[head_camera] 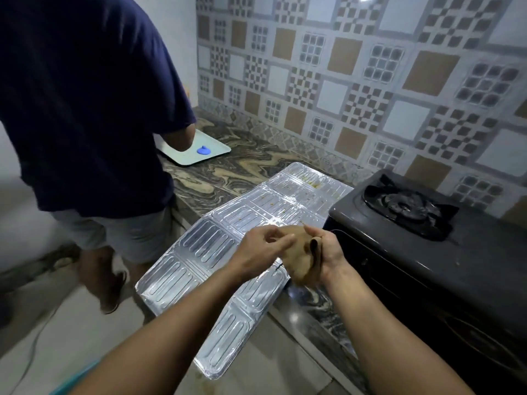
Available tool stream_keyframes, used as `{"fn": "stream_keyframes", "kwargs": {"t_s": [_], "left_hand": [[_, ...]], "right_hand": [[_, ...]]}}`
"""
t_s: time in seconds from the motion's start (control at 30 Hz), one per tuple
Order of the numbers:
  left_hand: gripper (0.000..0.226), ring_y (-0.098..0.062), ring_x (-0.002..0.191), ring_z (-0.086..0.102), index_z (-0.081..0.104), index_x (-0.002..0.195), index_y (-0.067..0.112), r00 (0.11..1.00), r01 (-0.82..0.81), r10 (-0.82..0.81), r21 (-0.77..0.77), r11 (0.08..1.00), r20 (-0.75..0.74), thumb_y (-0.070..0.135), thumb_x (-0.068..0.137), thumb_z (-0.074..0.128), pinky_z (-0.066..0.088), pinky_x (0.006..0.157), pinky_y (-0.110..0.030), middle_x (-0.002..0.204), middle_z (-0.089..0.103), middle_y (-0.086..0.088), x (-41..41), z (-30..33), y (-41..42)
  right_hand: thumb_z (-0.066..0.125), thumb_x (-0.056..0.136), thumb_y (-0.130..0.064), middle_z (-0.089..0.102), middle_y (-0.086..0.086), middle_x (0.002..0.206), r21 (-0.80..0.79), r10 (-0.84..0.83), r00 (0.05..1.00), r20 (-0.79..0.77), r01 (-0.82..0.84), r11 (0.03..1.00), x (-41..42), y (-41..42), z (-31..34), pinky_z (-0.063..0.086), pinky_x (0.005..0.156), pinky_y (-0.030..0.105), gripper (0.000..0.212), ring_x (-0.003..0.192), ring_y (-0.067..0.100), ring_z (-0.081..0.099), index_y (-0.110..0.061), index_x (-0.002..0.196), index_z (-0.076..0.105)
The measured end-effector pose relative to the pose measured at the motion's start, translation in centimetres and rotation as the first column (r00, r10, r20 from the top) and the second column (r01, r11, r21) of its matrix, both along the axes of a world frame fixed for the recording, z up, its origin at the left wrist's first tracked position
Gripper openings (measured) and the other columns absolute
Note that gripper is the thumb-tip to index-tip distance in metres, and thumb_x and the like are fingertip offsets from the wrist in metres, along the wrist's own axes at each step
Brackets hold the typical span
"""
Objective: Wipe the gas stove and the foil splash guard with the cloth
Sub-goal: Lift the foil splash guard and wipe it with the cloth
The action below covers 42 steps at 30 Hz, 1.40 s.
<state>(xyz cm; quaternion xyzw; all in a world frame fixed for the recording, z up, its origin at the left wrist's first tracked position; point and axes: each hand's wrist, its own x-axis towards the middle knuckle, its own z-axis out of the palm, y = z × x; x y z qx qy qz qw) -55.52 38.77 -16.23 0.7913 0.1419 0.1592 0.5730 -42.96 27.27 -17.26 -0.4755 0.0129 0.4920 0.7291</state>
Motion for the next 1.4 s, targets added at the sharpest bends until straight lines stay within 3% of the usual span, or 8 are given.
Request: {"fn": "stream_keyframes", "kwargs": {"t_s": [0.17, 0.3, 0.57, 0.77, 0.97, 1.07, 1.23, 1.4], "left_hand": [[0.038, -0.031, 0.112, 0.054, 0.055, 0.120, 0.009, 0.652, -0.717, 0.715, 0.101, 0.690, -0.251, 0.026, 0.087, 0.058, 0.043, 0.085, -0.037, 0.122, 0.060, -0.013, -5.5, -8.2, 5.5], [0.064, -0.043, 0.123, 0.046, 0.042, 0.135, -0.001, 0.304, -0.894, 0.739, 0.087, 0.439, -0.602, 0.024, 0.079, 0.059, 0.041, 0.101, -0.050, 0.138, 0.044, -0.024, -9.6, -13.9, 7.1], [0.021, -0.026, 0.059, 0.052, 0.054, 0.080, 0.014, 0.665, -0.686, 0.436, -0.727, 0.035, -0.606, 0.025, 0.096, 0.046, 0.050, 0.046, -0.028, 0.073, 0.052, -0.009, -13.4, -19.6, 6.3], [0.030, -0.035, 0.098, 0.064, 0.065, 0.107, 0.012, 0.729, -0.577, 0.462, -0.816, 0.018, -0.505, 0.025, 0.100, 0.039, 0.056, 0.080, -0.048, 0.109, 0.066, -0.016, -14.2, -18.6, 6.2], [0.031, -0.031, 0.084, 0.060, 0.063, 0.098, 0.011, 0.781, -0.487, 0.458, -0.873, 0.021, -0.424, 0.033, 0.101, 0.040, 0.049, 0.084, -0.047, 0.094, 0.063, -0.014, -14.5, -18.1, 6.4], [0.040, -0.033, 0.087, 0.062, 0.062, 0.101, 0.007, 0.813, -0.462, 0.430, -0.885, 0.063, -0.393, 0.037, 0.102, 0.035, 0.049, 0.080, -0.049, 0.097, 0.065, -0.018, -14.0, -17.1, 6.5], [0.038, -0.033, 0.084, 0.063, 0.062, 0.099, 0.006, 0.826, -0.427, 0.423, -0.904, 0.035, -0.373, 0.035, 0.101, 0.037, 0.051, 0.073, -0.046, 0.096, 0.064, -0.018, -14.3, -16.6, 6.4], [0.044, -0.038, 0.103, 0.062, 0.063, 0.114, 0.006, 0.853, -0.237, 0.463, -0.969, -0.068, -0.242, 0.037, 0.101, 0.035, 0.049, 0.085, -0.052, 0.116, 0.066, -0.021, -15.0, -15.4, 5.8]], "right_hand": [[0.044, 0.091, -0.002, 0.052, 0.009, 0.039, -0.334, -0.017, 0.861, 0.509, 0.216, 0.918, -0.3, 2.2, -0.6, 0.042, 0.047, 0.024, 0.012, 0.037, 0.018, 0.052, -0.003, 0.101, 0.052], [0.038, 0.089, 0.008, 0.060, 0.005, 0.108, -0.495, 0.367, 0.487, 0.792, 0.162, 0.854, -0.6, 4.3, -2.4, 0.039, 0.063, 0.011, 0.039, 0.095, 0.022, 0.058, -0.008, 0.122, 0.051], [0.043, 0.090, -0.016, 0.029, 0.007, 0.152, -0.777, 0.799, -0.065, 0.598, 0.195, 0.598, -3.8, 6.5, -9.3, 0.027, 0.111, 0.052, 0.062, 0.137, 0.038, 0.030, -0.027, 0.148, 0.025], [0.038, 0.098, -0.029, -0.003, 0.006, 0.163, -0.818, 0.842, -0.323, 0.432, 0.252, 0.516, -6.5, 7.2, -12.2, -0.008, 0.118, 0.044, 0.068, 0.149, 0.030, -0.008, -0.023, 0.154, -0.001], [0.035, 0.103, -0.031, 0.022, -0.004, 0.159, -0.810, 0.765, -0.325, 0.555, -0.001, 0.587, -10.7, 7.8, -12.3, 0.008, 0.121, 0.049, 0.049, 0.147, 0.025, 0.015, -0.035, 0.150, 0.024], [0.041, 0.101, -0.029, 0.061, -0.001, 0.117, -0.734, 0.724, -0.126, 0.678, -0.174, 0.657, -13.1, 7.1, -11.5, 0.045, 0.093, 0.033, 0.034, 0.101, 0.014, 0.054, -0.034, 0.133, 0.051], [0.048, 0.090, -0.006, 0.060, -0.006, 0.077, -0.558, 0.577, 0.217, 0.788, -0.144, 0.817, -12.6, 8.0, -9.1, 0.046, 0.069, 0.035, 0.025, 0.081, 0.022, 0.057, -0.026, 0.085, 0.062], [0.042, 0.086, 0.004, 0.065, 0.004, 0.099, -0.506, 0.501, 0.329, 0.801, -0.075, 0.859, -12.7, 11.3, -7.4, 0.051, 0.058, 0.032, 0.056, 0.073, 0.019, 0.061, -0.029, 0.130, 0.055]]}}
